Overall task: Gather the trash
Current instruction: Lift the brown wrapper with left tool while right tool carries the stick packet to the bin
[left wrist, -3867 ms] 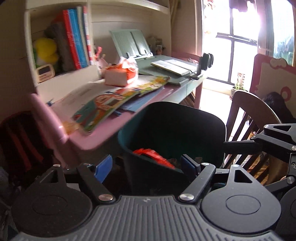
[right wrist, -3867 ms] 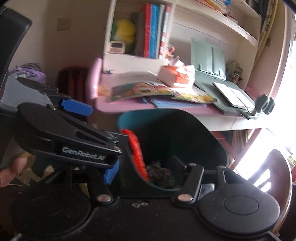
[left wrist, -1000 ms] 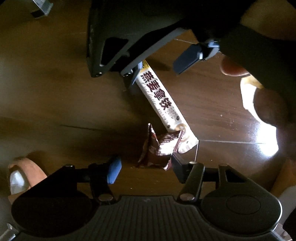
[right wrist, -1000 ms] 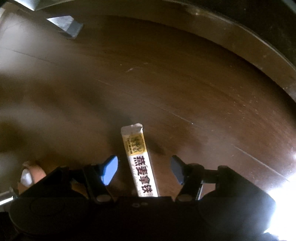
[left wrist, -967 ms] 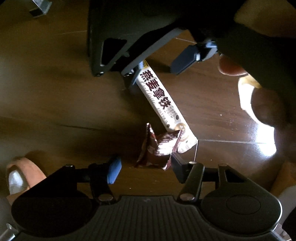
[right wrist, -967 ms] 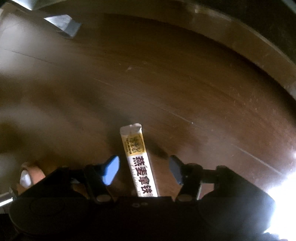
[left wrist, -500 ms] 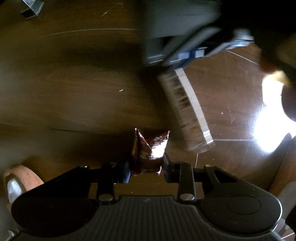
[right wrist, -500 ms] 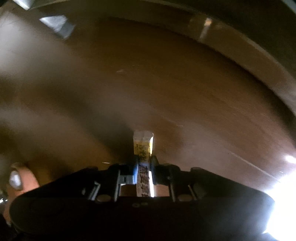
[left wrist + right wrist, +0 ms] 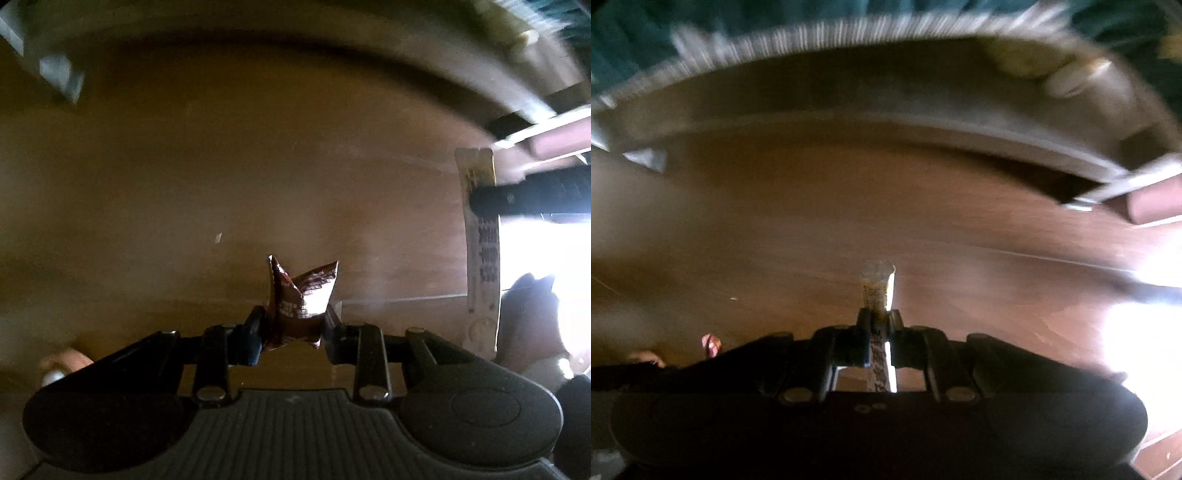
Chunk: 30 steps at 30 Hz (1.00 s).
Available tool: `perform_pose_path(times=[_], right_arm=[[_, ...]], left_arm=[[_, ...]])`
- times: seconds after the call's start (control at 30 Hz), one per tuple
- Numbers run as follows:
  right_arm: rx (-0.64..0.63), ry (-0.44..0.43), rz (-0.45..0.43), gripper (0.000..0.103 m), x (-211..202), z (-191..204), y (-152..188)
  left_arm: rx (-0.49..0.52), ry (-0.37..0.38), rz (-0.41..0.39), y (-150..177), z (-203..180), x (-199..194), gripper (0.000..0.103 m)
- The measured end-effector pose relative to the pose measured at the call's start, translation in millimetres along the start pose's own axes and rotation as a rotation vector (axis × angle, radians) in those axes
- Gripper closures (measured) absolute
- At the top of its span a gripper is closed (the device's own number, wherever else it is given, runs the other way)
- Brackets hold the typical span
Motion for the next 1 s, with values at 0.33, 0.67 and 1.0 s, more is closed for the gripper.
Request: perform_pose_path(times=[0.33,0.67,1.0], right_arm=[[0.056,-0.025,-0.298,0.095,-192.2,-25.3,2.3],[0.082,-0.014,-0.659,0.095,-400.6,-63.8,36.4],[0.144,0.108,-0.907,0.095,-569.8,-139.5,78.4]], left_arm=[[0.211,0.073,-0.246,-29.8,-54.1,-175.4,0.072],[0.293,0.16,-0.476,-42.7,-141.7,-328.3,0.072],[0.471,0.294,-0.661,-37.3,-276.7,-475.6,0.072]])
Point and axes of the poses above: each gripper's, at about its wrist camera, not at the fingertips, and x roughly the way its jaws point, z to its left, y to its underside, the point moved 5 cm from there along x, roughly the way its jaws point, and after that the axes turned 8 degrees about -z, right-handed, at the moved point
